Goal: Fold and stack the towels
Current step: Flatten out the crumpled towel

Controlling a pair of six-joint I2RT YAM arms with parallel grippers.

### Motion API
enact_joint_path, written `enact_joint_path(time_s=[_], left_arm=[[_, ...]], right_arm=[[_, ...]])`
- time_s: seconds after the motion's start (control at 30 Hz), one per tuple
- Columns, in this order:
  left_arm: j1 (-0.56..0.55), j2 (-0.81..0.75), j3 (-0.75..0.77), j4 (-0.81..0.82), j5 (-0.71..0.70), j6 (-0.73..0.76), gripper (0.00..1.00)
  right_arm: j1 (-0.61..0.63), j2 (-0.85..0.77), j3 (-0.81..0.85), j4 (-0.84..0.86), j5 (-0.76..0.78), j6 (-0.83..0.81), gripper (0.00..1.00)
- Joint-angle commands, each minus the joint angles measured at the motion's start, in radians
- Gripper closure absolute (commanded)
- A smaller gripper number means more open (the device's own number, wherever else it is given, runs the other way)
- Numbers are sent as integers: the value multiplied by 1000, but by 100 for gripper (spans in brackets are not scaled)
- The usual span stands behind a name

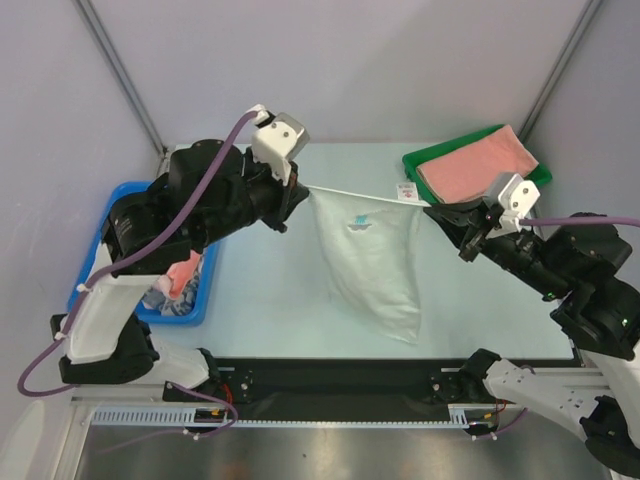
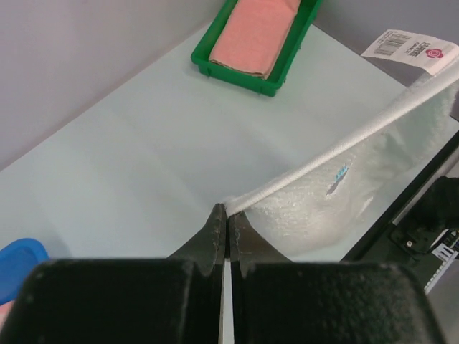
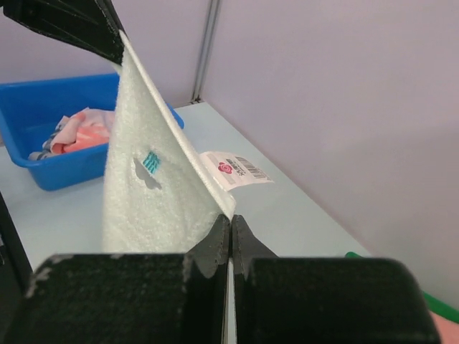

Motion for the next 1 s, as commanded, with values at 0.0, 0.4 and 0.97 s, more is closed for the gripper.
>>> enact_joint_path(time_s=[0.0, 0.4, 0.97], left_arm=[[-28, 59, 147, -151, -178, -30, 100], [308, 195, -130, 150, -160, 140, 100], [659, 863, 172, 468, 148, 355, 100]], right_arm=[[1, 16, 35, -54, 39, -56, 100], [-333, 406, -86, 246, -112, -219, 100], [-510, 1218, 382, 328, -300, -309, 100]])
